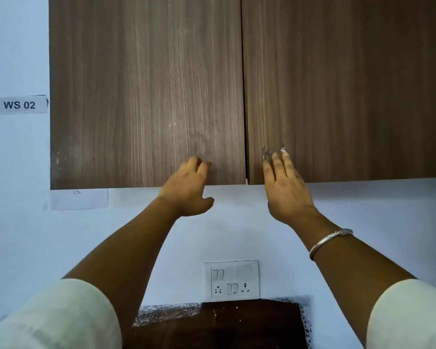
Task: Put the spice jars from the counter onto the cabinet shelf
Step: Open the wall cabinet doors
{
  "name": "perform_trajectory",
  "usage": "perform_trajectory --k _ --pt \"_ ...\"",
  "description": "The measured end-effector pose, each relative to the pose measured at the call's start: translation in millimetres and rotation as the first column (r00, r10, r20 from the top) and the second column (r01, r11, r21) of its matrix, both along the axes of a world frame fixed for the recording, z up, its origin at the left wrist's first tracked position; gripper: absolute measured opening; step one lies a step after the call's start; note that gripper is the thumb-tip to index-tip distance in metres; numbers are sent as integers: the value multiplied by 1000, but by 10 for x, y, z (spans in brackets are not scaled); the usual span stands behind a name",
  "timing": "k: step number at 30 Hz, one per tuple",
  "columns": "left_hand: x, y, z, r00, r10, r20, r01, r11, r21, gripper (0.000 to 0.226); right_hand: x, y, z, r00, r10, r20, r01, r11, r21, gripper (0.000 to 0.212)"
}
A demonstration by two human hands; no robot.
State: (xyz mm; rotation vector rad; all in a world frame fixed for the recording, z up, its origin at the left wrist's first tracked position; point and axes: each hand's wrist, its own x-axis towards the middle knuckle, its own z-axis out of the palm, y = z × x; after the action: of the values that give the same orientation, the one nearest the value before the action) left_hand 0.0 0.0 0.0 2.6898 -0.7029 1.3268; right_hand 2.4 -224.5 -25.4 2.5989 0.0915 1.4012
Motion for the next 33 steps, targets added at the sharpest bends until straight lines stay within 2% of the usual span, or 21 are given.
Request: perform_trajectory --k 2,4,7,11,16,20,25,29,31,33 --pt "45 -143 2 982 -146 -120 119 970 -211 81 48 -43 -22 999 -49 2 49 998 48 92" --pt "67 -328 11 952 -254 -170 178 913 -368 79 134 -87 -75 998 -65 15 64 996 62 91" --pt "157 -547 42 903 -379 -204 227 822 -521 78 261 -172 -115 998 -66 17 65 997 48 90" --pt "248 -722 51 833 -517 -195 279 698 -660 72 389 -280 -152 995 -26 95 25 1000 12 85" --pt "331 -929 31 761 -629 -158 297 555 -777 62 562 -327 -127 961 68 268 -58 997 -45 79" --pt "388 -1157 34 795 -577 -186 230 571 -788 30 673 -309 -51 957 100 272 -90 995 -49 85" --pt "365 -1258 81 781 -593 -196 194 528 -827 39 745 -297 11 939 124 320 -99 991 -93 77" --pt "263 -1232 112 741 -617 -265 121 511 -851 59 747 -294 -9 922 142 360 -91 984 -154 69" --pt "211 -1226 112 740 -609 -284 109 526 -843 52 708 -289 -21 914 152 375 -102 983 -151 67" --pt "138 -1235 103 735 -626 -261 122 500 -857 29 633 -299 -23 906 153 394 -96 982 -160 63"
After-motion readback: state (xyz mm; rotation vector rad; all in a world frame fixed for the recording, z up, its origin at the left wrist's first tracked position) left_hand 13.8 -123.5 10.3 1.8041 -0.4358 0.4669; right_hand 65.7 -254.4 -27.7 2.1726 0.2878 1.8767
